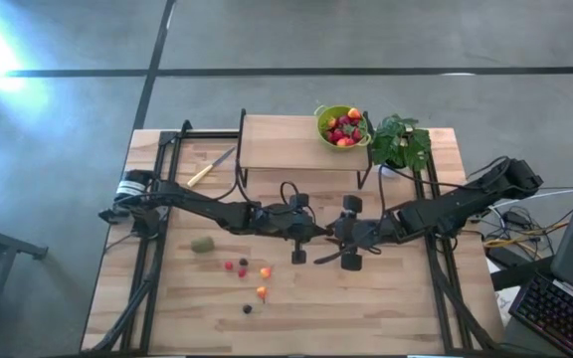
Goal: Build produce basket
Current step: Put the black cherry into the green basket
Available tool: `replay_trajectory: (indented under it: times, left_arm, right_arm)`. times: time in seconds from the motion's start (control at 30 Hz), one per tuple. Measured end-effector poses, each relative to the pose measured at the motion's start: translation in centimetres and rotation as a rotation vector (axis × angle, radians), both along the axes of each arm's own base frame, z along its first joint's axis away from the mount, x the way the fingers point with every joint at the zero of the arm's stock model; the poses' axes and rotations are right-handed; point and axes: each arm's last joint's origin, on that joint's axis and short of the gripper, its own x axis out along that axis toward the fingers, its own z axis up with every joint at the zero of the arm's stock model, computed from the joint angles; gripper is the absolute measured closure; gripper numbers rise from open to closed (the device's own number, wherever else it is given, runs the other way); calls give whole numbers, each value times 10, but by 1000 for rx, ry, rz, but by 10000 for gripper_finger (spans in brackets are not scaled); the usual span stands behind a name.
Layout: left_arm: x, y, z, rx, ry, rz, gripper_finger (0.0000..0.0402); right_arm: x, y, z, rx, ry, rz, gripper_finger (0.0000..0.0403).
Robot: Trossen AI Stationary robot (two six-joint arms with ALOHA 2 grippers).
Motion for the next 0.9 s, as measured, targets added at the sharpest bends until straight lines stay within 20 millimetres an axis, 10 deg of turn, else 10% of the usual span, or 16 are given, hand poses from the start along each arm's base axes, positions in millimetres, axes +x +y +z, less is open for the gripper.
replay_trajectory:
  times: [0.53,0.9]
  left_arm:
    - [0,0,0,-29,2,8,393]
    - [0,0,-1,-41,6,13,310]
  right_arm:
    - [0,0,0,-5,2,4,277]
    - [0,0,0,-5,3,4,300]
